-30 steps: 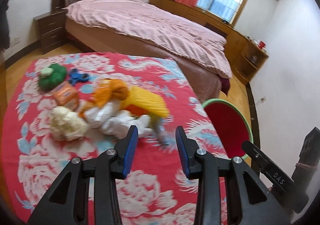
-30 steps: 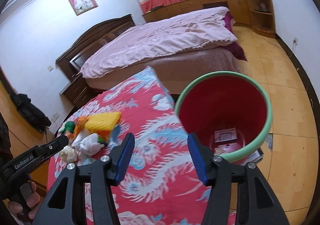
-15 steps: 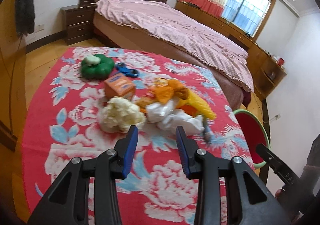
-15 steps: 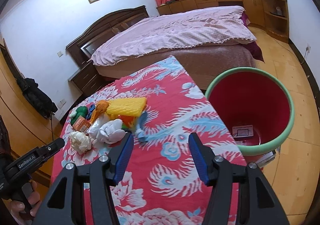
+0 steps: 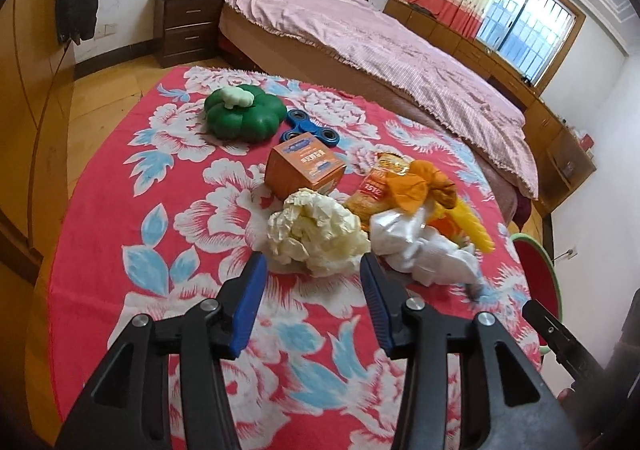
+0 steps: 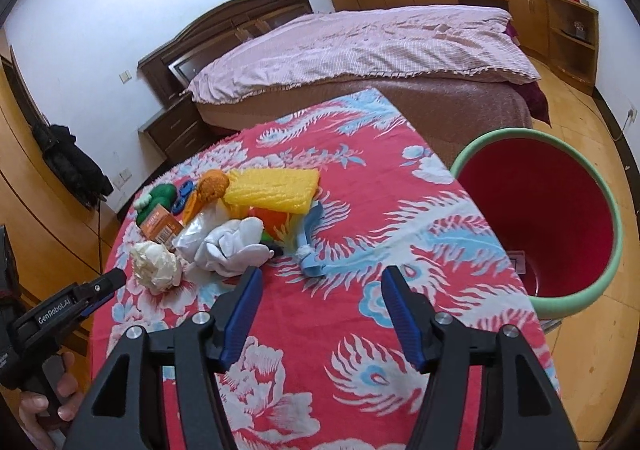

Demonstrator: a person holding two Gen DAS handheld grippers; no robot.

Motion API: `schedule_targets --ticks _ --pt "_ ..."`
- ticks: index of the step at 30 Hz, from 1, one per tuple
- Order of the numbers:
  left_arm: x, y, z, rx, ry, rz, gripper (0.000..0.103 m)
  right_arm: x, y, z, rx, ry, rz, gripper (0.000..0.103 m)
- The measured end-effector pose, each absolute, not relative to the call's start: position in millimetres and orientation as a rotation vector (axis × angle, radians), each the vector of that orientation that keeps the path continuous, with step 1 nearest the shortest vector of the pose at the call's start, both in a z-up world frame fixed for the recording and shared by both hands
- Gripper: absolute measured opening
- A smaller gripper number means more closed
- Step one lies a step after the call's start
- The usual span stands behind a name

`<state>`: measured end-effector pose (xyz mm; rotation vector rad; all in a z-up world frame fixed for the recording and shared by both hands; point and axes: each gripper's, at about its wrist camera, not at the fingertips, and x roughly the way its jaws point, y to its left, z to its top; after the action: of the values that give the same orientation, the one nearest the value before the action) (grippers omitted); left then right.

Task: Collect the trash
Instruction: 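Grasp a crumpled paper ball with the left tool while the right tool grasps the blue plastic piece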

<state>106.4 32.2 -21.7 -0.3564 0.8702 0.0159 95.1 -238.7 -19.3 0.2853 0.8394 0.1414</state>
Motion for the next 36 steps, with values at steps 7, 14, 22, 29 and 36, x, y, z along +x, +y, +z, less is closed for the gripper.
schedule_targets --ticks 7,14,22,29,36 --pt "128 34 -39 -0.384 0.893 -0.01 0.049 117 -228 -36 0.24 0.889 0.155 0.065" --pt "143 35 -49 -0.409 0.892 -0.026 0.049 133 -222 -54 0.211 0.923 0.161 0.065" --pt "148 31 -60 -0.413 0.911 -0.051 0.052 142 -217 -59 0.189 0.909 0.17 0.065" --pt "151 21 -64 -0.392 0.917 -0.063 0.053 140 -212 -60 0.15 0.881 0.165 0.06" --pt "152 17 -64 -0.383 0.914 -0.069 0.051 139 -217 -62 0.172 0.87 0.161 0.029"
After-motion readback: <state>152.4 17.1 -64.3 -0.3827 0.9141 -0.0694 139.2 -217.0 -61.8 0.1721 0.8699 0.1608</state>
